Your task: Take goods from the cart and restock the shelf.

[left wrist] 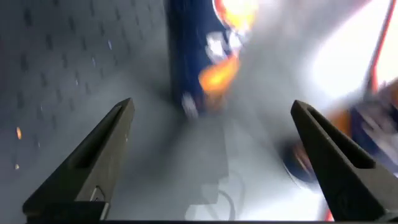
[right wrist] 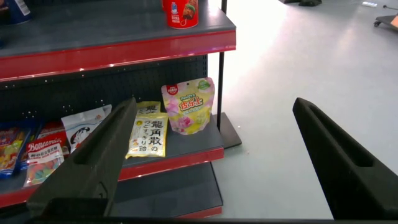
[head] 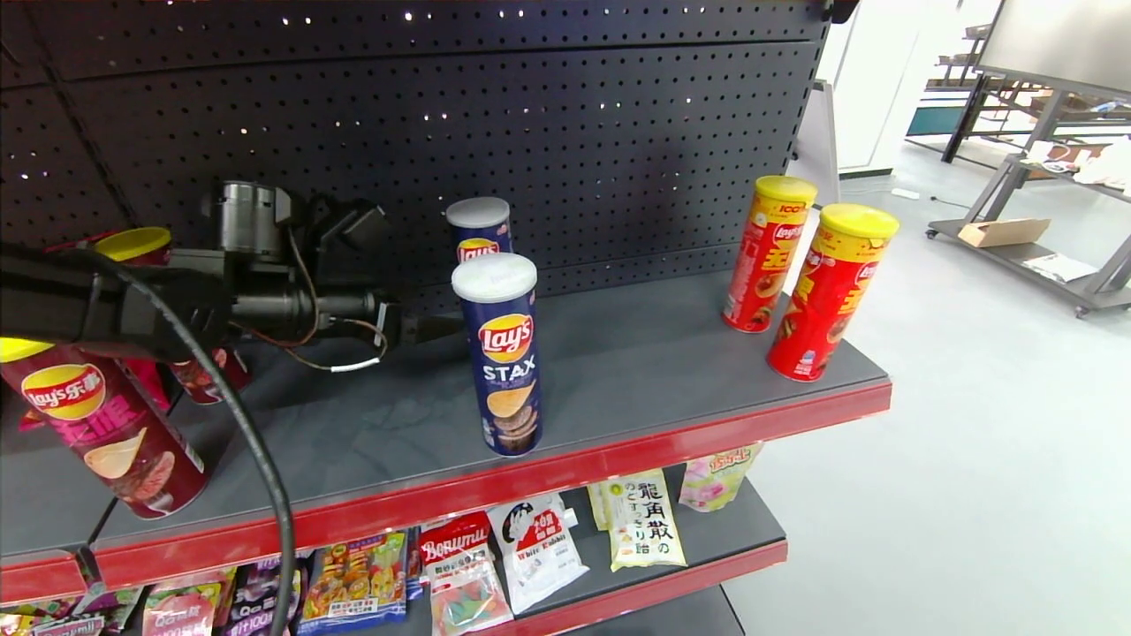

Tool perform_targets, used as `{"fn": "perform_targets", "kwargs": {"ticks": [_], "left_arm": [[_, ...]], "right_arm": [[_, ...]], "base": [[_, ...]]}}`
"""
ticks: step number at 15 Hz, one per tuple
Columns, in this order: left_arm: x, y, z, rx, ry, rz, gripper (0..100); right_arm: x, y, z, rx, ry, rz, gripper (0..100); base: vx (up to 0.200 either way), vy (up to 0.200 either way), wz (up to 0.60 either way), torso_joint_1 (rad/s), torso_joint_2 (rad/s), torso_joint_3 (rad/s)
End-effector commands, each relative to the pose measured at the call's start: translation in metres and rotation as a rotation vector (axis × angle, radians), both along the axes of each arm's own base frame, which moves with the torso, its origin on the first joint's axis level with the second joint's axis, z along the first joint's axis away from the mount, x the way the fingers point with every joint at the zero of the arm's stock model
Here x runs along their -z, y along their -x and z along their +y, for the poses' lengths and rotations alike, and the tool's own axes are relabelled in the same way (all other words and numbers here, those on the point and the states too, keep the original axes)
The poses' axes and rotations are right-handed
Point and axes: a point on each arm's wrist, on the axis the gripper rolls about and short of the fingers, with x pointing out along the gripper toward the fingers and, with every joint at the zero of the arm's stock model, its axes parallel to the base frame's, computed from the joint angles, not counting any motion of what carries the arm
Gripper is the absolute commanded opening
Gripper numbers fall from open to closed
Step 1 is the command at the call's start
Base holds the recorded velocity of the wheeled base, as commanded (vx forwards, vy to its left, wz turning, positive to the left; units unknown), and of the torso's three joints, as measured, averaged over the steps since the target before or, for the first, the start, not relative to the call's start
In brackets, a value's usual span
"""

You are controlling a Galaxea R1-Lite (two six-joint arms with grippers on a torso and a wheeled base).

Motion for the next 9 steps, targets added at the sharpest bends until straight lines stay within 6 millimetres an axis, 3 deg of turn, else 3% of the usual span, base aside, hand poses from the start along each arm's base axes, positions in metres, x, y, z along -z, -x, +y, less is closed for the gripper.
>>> {"fn": "perform_targets", "kwargs": {"ticks": [1,2,3,4,9], "left_arm": [[-0.019,0.047,0.021,-0.045,0.002,-0.021,100],[-0.020,0.079,0.025,-0.051,0.001,-0.014,100],[-0.020,0.081,0.026,-0.052,0.002,-0.013,100],[-0.022,0.131,0.030,-0.052,0.004,-0.025,100],[-0.012,0.267,0.043,-0.085,0.051,-0.190,100]], "right_arm": [[0.000,0.000,0.000,-0.001,0.000,0.000,100],[0.000,0.000,0.000,-0.001,0.000,0.000,100],[0.000,0.000,0.000,-0.002,0.000,0.000,100],[0.000,0.000,0.000,-0.001,0.000,0.000,100],[0.000,0.000,0.000,-0.001,0.000,0.000,100]], "base": [[0.000,0.000,0.00,0.000,0.00,0.000],[0.000,0.000,0.00,0.000,0.00,0.000],[0.000,0.000,0.00,0.000,0.00,0.000],[0.000,0.000,0.00,0.000,0.00,0.000],[0.000,0.000,0.00,0.000,0.00,0.000]]}}
